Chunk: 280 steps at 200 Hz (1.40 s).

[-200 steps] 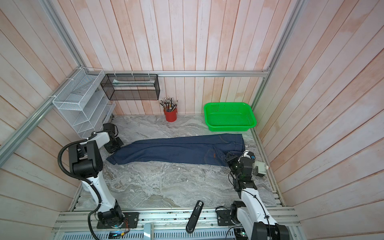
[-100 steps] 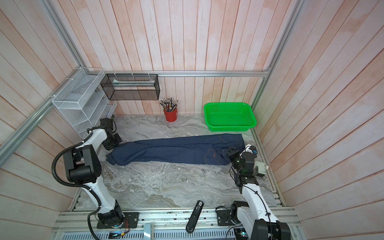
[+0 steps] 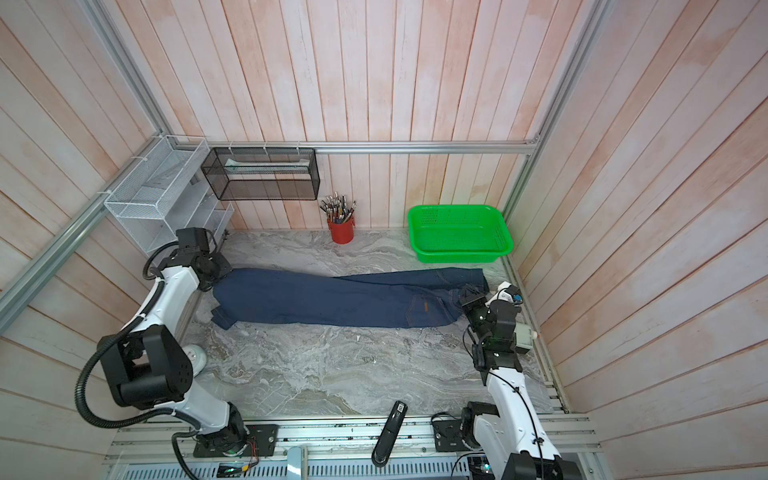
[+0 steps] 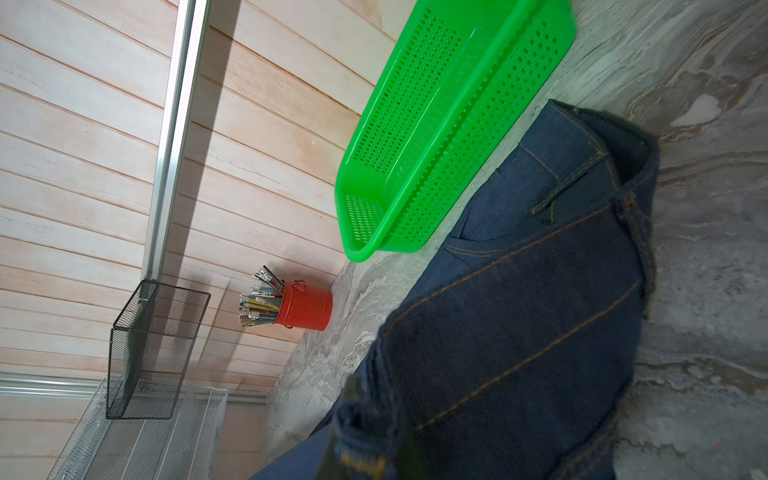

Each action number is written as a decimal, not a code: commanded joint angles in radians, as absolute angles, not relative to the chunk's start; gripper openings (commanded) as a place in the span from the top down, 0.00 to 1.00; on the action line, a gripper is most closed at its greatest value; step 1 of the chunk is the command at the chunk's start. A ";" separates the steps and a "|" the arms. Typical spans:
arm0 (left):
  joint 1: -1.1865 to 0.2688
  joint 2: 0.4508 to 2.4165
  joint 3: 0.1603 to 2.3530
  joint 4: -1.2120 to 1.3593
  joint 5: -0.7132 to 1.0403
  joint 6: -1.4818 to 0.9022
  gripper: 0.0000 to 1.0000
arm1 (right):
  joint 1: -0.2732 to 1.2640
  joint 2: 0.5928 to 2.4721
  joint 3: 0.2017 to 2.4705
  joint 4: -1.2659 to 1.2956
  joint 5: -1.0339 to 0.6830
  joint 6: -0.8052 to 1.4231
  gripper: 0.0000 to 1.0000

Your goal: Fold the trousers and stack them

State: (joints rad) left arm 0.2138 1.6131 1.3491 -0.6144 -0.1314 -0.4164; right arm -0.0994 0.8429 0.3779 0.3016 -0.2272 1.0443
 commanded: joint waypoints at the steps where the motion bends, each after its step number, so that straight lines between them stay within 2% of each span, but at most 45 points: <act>1: 0.174 1.662 1.276 -0.533 -0.151 -0.449 1.00 | -0.104 0.819 0.338 0.277 -0.211 1.041 1.00; 53: 0.140 1.583 1.202 -0.516 -0.146 -0.471 1.00 | -0.104 0.785 0.339 0.240 -0.207 1.029 1.00; 85: 0.140 1.370 1.079 -0.487 -0.116 -0.503 1.00 | -0.104 0.695 0.325 0.148 -0.231 1.031 1.00; 118: 0.149 1.085 0.884 -0.506 -0.204 -0.623 1.00 | -0.103 0.581 0.327 -0.068 -0.200 1.008 1.00; 155: 0.180 0.844 0.676 -0.539 -0.249 -0.773 1.00 | -0.099 0.417 0.283 -0.298 -0.015 1.079 1.00; 202: 0.254 0.686 0.528 -0.582 -0.288 -0.937 1.00 | -0.098 0.153 0.242 -0.553 0.275 1.189 1.00; 221: 0.284 0.634 0.512 -0.585 -0.322 -0.951 1.00 | -0.101 0.073 0.231 -0.624 0.338 1.218 1.00; 244: 0.317 0.627 0.530 -0.593 -0.366 -0.930 1.00 | -0.102 0.099 0.219 -0.648 0.310 1.242 1.00; 280: 0.362 0.637 0.558 -0.583 -0.432 -0.899 1.00 | -0.112 0.271 0.247 -0.672 0.356 1.252 1.00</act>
